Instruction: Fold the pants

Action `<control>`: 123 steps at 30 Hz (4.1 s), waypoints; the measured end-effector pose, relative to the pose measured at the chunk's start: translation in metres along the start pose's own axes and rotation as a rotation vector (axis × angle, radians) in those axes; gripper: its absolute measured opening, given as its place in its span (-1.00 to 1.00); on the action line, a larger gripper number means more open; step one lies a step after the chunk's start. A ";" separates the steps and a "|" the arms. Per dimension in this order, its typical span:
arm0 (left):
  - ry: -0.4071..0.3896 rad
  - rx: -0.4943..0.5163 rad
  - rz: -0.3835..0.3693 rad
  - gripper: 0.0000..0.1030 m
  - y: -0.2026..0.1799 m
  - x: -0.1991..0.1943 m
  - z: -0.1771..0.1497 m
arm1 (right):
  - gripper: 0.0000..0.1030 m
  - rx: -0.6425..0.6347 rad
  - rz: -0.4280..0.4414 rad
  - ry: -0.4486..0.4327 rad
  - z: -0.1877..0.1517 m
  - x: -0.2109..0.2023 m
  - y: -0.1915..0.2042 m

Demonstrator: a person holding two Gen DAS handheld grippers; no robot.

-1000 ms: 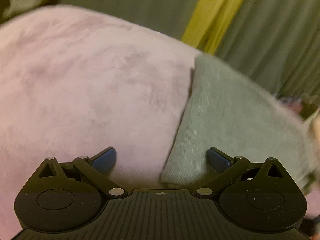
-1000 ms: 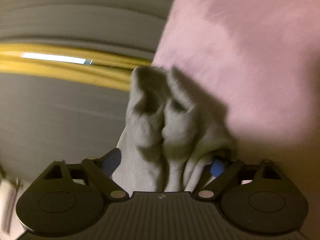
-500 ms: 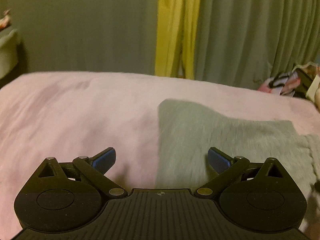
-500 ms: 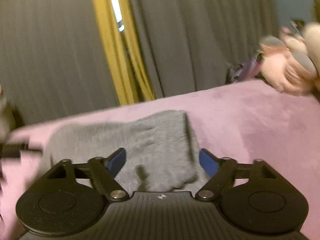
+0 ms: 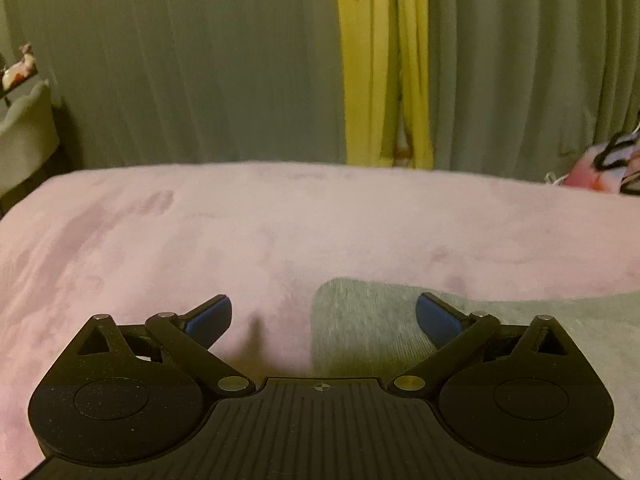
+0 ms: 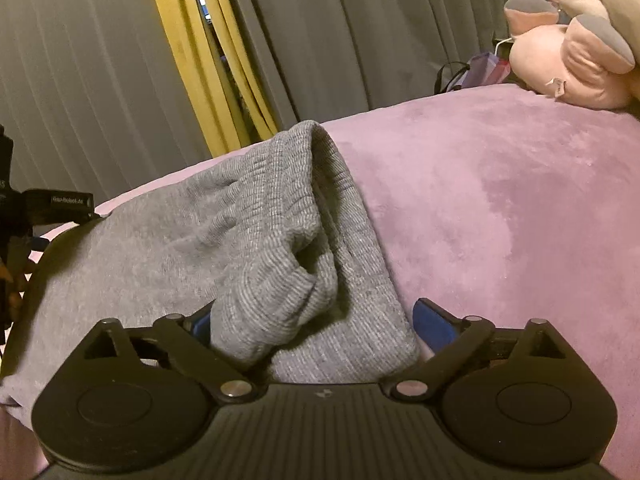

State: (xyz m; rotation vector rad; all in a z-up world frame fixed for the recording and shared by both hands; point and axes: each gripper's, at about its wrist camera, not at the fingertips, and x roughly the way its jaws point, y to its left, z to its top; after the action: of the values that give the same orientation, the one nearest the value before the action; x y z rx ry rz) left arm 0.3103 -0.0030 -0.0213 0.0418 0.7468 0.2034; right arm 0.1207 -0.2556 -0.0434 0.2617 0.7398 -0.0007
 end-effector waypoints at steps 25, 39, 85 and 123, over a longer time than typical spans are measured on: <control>-0.031 -0.177 -0.022 0.99 0.142 -0.186 -0.111 | 0.92 -0.005 0.156 -0.005 -0.018 -0.107 0.024; 0.011 -0.083 -0.034 0.99 0.205 -0.309 -0.188 | 0.92 -0.202 0.096 0.111 -0.038 -0.203 0.042; 0.010 0.070 -0.165 1.00 0.033 -0.193 -0.163 | 0.92 -0.315 -0.061 0.063 -0.031 -0.134 0.095; 0.102 0.088 -0.203 1.00 0.027 -0.179 -0.170 | 0.92 -0.289 -0.109 0.031 -0.053 -0.121 0.090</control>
State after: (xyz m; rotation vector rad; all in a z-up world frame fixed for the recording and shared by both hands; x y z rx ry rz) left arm 0.0627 -0.0180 -0.0231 0.0388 0.8560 -0.0215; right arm 0.0043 -0.1674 0.0214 -0.0541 0.7741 0.0069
